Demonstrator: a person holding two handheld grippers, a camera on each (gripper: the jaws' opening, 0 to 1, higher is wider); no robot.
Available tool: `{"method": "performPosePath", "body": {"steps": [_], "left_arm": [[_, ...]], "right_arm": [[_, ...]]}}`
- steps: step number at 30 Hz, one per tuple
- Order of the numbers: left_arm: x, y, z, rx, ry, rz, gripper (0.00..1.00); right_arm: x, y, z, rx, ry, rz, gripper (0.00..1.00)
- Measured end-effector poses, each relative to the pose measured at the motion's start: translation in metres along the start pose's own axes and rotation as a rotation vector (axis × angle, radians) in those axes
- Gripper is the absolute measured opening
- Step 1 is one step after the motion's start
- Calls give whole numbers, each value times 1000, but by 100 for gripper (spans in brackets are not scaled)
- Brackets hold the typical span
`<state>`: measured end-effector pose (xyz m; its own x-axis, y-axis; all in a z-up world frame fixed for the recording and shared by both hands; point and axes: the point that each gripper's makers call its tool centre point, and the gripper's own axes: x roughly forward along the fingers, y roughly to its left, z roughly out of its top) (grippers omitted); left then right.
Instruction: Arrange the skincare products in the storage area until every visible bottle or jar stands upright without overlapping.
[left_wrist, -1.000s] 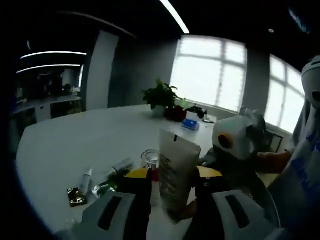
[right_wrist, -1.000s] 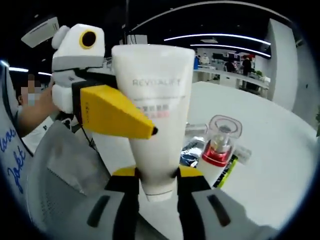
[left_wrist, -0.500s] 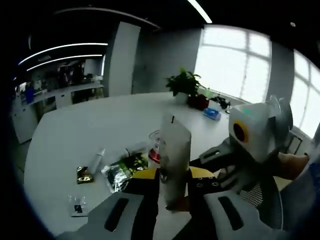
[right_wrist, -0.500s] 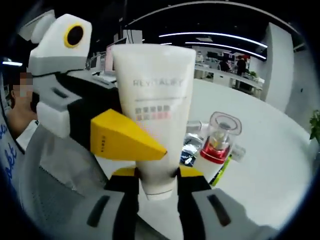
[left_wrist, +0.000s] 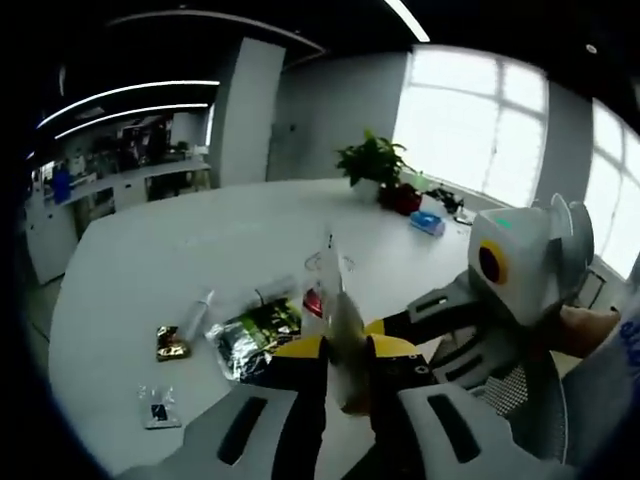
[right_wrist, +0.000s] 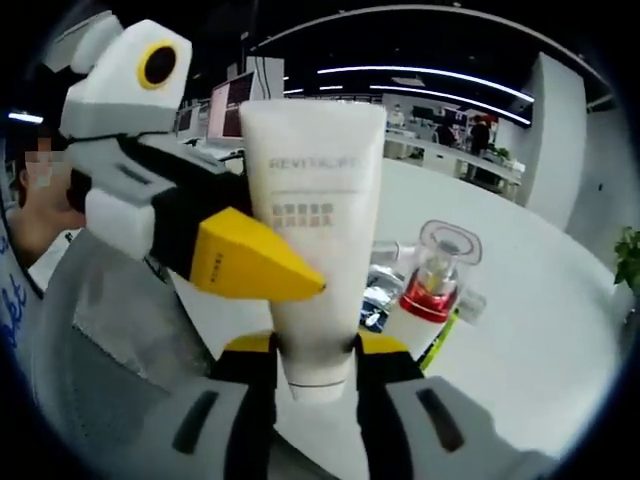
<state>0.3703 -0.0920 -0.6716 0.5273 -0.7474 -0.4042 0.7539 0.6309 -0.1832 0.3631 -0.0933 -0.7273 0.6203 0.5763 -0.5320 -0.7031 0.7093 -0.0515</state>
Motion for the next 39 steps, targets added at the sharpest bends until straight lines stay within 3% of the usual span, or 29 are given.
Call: {"method": "performPosePath", "body": {"steps": [6, 8, 12, 20, 24, 28, 34, 39], "left_arm": [[-1, 3, -1, 41, 9, -49, 9], [-1, 11, -5, 90, 31, -17, 9], [1, 19, -10, 107, 38, -35, 8], [5, 18, -20, 191, 86, -86, 9], [15, 32, -21, 205, 81, -106, 9], [21, 37, -24, 237, 88, -118, 9], [27, 34, -21, 308, 43, -188, 9], [26, 33, -21, 325, 54, -228, 9]], "right_arm": [[-1, 1, 1, -5, -4, 13, 30], [-3, 0, 3, 0, -12, 18, 28], [-7, -5, 4, 14, -21, 19, 31], [-21, -13, 17, 7, -40, 30, 27], [-28, -23, 21, -7, -45, 14, 26], [-30, -29, 17, 2, -35, 0, 26], [-31, -34, 8, 24, -12, -14, 26], [-32, -38, 4, 33, -6, -27, 26]]}}
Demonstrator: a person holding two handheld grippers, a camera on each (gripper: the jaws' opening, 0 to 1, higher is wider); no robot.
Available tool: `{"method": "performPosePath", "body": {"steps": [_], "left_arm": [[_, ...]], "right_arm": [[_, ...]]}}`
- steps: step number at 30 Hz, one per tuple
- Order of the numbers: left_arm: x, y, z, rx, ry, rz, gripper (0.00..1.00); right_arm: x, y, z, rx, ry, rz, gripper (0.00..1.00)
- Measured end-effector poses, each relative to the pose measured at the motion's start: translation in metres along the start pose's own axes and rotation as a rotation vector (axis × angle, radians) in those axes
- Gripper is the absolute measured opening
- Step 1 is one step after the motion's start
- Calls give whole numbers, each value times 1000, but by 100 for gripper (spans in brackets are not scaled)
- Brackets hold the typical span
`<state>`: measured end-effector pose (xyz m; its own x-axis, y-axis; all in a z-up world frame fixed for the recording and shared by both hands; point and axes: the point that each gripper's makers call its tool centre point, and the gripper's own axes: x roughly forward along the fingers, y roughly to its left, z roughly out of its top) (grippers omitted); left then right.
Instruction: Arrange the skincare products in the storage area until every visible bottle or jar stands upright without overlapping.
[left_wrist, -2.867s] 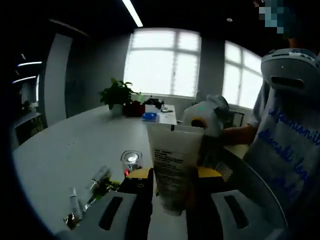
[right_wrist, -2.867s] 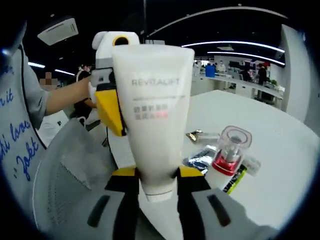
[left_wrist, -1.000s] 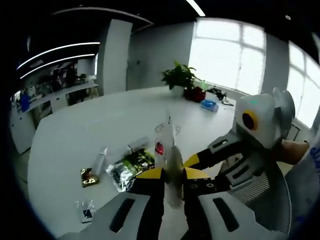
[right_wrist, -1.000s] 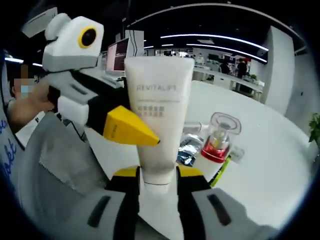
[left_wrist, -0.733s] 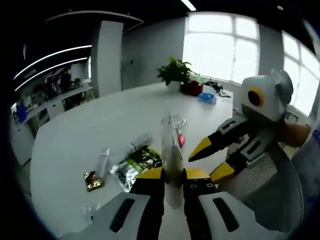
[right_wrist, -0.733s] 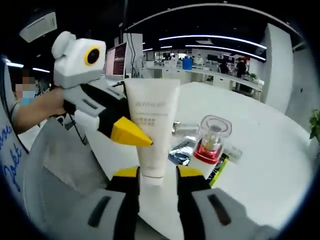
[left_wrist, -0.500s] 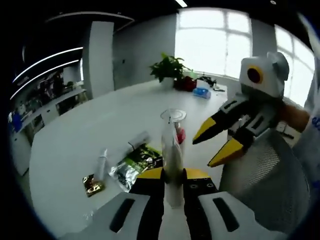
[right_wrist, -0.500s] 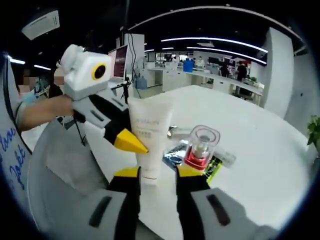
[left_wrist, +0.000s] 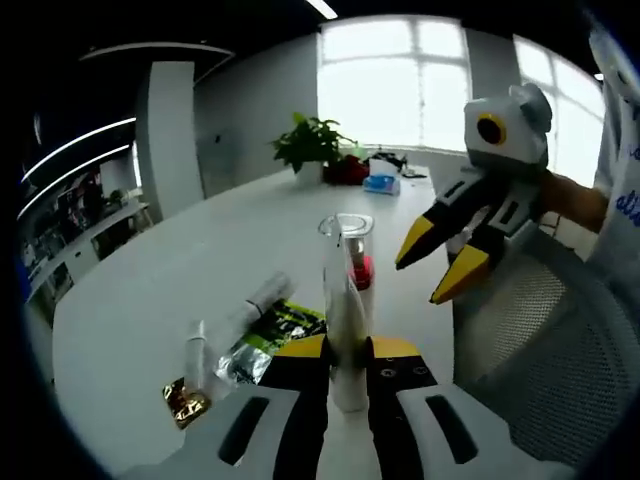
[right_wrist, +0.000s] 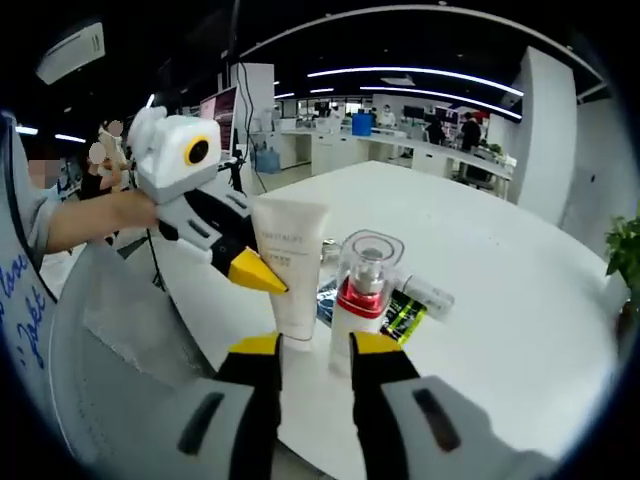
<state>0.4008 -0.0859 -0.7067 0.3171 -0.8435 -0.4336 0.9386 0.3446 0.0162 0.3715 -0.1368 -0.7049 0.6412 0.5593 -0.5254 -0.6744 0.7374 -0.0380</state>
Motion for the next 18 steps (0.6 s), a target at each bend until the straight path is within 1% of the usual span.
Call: {"method": "performPosePath", "body": {"steps": [5, 6, 9, 11, 13, 15, 18], "left_arm": [[2, -3, 3, 2, -5, -46, 11], [3, -3, 3, -7, -5, -47, 11], [5, -4, 5, 6, -17, -57, 13], [9, -6, 4, 2, -13, -74, 13], [12, -5, 3, 4, -11, -66, 14], [15, -5, -2, -4, -3, -76, 15], [18, -3, -13, -3, 24, -85, 21]], "right_arm": [[-1, -4, -2, 6, 6, -8, 28], [-1, -5, -2, 8, 9, -8, 28], [0, -8, -5, 19, 15, -7, 30], [0, -9, -6, 22, 21, -9, 30], [1, -11, -8, 24, 26, -9, 31], [1, -11, -10, 25, 33, -9, 32], [3, -13, -12, 27, 41, -9, 32]]}}
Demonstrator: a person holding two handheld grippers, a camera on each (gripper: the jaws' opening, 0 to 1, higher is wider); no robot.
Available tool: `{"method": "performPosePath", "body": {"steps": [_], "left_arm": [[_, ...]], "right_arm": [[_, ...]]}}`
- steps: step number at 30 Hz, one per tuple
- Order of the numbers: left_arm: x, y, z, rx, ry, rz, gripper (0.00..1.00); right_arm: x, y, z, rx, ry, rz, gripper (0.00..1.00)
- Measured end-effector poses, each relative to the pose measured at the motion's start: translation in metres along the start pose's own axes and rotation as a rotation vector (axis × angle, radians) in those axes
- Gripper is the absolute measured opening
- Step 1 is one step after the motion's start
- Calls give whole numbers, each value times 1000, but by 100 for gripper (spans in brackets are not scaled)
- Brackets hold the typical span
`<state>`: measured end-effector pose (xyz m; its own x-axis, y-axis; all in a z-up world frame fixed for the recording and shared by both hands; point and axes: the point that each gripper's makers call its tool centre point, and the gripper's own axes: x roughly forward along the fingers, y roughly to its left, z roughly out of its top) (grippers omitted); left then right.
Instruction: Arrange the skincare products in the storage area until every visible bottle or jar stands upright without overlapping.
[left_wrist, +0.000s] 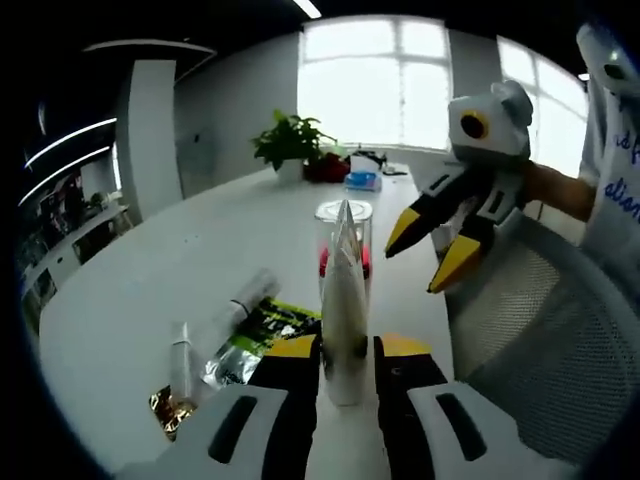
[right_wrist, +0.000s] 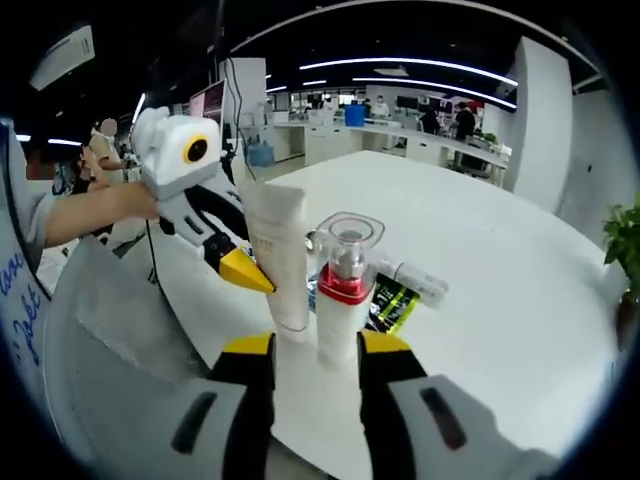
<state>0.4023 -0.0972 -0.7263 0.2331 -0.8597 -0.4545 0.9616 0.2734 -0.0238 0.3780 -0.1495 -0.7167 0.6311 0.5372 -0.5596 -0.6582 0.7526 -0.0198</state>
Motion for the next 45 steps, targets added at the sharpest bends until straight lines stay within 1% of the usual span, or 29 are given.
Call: {"method": "performPosePath", "body": {"steps": [3, 8, 10, 13, 17, 19, 22, 23, 26, 34, 36, 38, 45], "left_arm": [[3, 1, -10, -12, 26, -4, 25], [7, 5, -27, -16, 72, -13, 25], [8, 7, -32, -14, 83, -13, 24], [10, 11, -37, -10, 95, -9, 23], [13, 15, -43, 1, 112, -3, 20], [14, 17, -44, -19, 109, 7, 21], [16, 16, -47, -3, 121, -1, 17], [16, 17, -49, 17, 126, 0, 17], [17, 17, -49, 23, 127, -6, 17], [22, 19, -46, 56, 118, -21, 17], [23, 18, -45, 63, 116, -25, 17], [24, 18, -44, 68, 111, -28, 17], [26, 17, -43, 88, 102, -36, 17]], "right_arm": [[4, -3, -3, 7, 8, 1, 33], [15, -7, -5, 32, 7, 21, 37], [23, -8, -6, 33, 12, 32, 39], [33, -8, -6, 15, 3, 70, 41], [41, -11, -4, -1, -7, 110, 43], [45, -13, -5, -7, -4, 130, 44], [50, -9, -8, -26, 0, 176, 45], [52, -9, -9, -27, 7, 184, 46], [57, -9, -15, -52, 21, 202, 45], [62, -12, -14, -78, 24, 214, 39], [63, -15, -14, -93, 26, 203, 35], [63, -18, -14, -75, 27, 195, 32], [64, -17, -16, -33, 29, 194, 32]]}}
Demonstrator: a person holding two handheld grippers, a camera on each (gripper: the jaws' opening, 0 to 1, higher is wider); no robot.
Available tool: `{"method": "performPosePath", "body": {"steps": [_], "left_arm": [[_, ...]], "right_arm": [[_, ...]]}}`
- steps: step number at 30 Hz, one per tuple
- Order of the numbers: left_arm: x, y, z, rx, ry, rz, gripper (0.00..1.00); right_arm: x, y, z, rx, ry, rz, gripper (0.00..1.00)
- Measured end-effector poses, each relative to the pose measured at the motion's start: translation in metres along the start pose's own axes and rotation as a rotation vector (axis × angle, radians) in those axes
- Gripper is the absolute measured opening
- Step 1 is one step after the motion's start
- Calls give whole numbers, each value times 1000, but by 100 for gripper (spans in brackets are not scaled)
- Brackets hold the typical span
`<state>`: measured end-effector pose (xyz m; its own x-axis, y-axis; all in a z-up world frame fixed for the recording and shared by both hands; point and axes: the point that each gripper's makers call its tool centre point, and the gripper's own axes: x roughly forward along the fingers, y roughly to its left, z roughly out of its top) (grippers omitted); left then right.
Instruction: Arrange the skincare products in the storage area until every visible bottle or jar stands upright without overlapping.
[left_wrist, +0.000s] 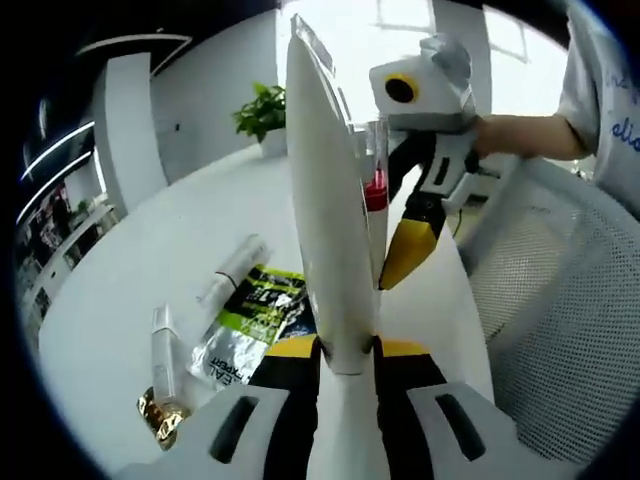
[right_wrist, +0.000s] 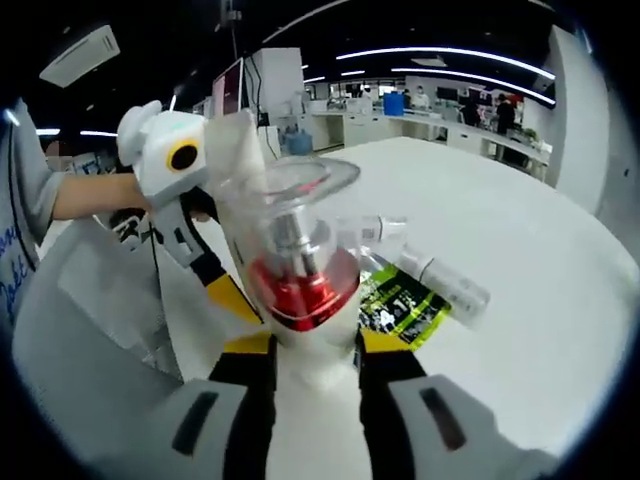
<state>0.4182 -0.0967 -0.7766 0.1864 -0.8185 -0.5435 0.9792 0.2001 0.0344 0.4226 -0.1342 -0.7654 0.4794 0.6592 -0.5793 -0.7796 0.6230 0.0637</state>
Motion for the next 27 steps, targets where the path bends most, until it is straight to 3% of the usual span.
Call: {"method": "performPosePath", "body": {"steps": [12, 21, 27], "left_arm": [[1, 0, 1, 64, -7, -7, 18], [1, 0, 1, 106, -6, -4, 18], [1, 0, 1, 106, -15, -10, 18]], "right_arm": [[1, -1, -3, 46, 20, -27, 31], [2, -4, -7, 132, 41, -63, 31], [2, -3, -12, 105, 65, -74, 31]]}}
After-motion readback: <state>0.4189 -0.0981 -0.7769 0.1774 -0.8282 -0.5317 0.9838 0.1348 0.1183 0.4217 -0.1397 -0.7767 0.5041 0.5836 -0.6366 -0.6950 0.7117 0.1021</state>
